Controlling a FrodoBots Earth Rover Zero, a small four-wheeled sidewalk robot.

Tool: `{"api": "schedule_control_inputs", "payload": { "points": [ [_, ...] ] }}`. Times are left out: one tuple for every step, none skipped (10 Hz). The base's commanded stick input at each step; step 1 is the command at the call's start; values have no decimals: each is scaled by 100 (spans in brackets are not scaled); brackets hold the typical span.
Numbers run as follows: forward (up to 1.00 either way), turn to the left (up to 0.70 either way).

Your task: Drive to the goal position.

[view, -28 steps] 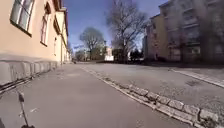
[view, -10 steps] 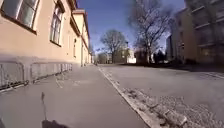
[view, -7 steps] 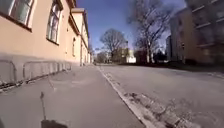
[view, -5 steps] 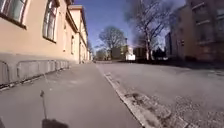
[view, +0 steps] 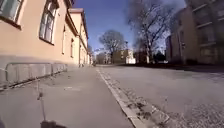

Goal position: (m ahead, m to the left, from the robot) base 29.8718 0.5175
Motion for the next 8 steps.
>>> {"api": "schedule_control_inputs", "payload": {
  "points": [
    [85,0],
    [85,0],
    [85,0],
    [85,0],
    [85,0],
    [85,0],
    [85,21],
    [85,34]
  ]
}}
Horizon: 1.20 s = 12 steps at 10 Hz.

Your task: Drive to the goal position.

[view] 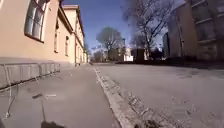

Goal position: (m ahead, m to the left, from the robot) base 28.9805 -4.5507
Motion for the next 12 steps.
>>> {"api": "schedule_control_inputs", "payload": {
  "points": [
    [85,34],
    [85,34],
    [85,34],
    [85,34],
    [85,34],
    [85,34],
    [85,34],
    [85,34],
    [85,34],
    [85,11],
    [85,0],
    [85,0]
  ]
}}
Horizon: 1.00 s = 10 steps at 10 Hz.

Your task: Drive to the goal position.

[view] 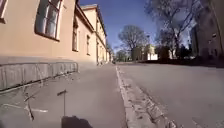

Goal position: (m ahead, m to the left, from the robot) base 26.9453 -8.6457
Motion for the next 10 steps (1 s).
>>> {"api": "schedule_control_inputs", "payload": {
  "points": [
    [85,0],
    [85,0],
    [85,0],
    [85,0],
    [85,0],
    [85,0],
    [85,0],
    [85,0],
    [85,0],
    [85,0]
  ]
}}
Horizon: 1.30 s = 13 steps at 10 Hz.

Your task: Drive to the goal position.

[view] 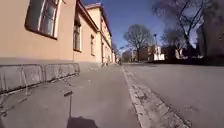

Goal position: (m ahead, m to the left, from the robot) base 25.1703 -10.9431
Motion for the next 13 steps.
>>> {"api": "schedule_control_inputs", "payload": {
  "points": [
    [85,0],
    [85,0],
    [85,0],
    [85,0],
    [85,0],
    [85,0],
    [85,0],
    [85,0],
    [85,0],
    [85,0],
    [85,0],
    [85,0],
    [85,0]
  ]
}}
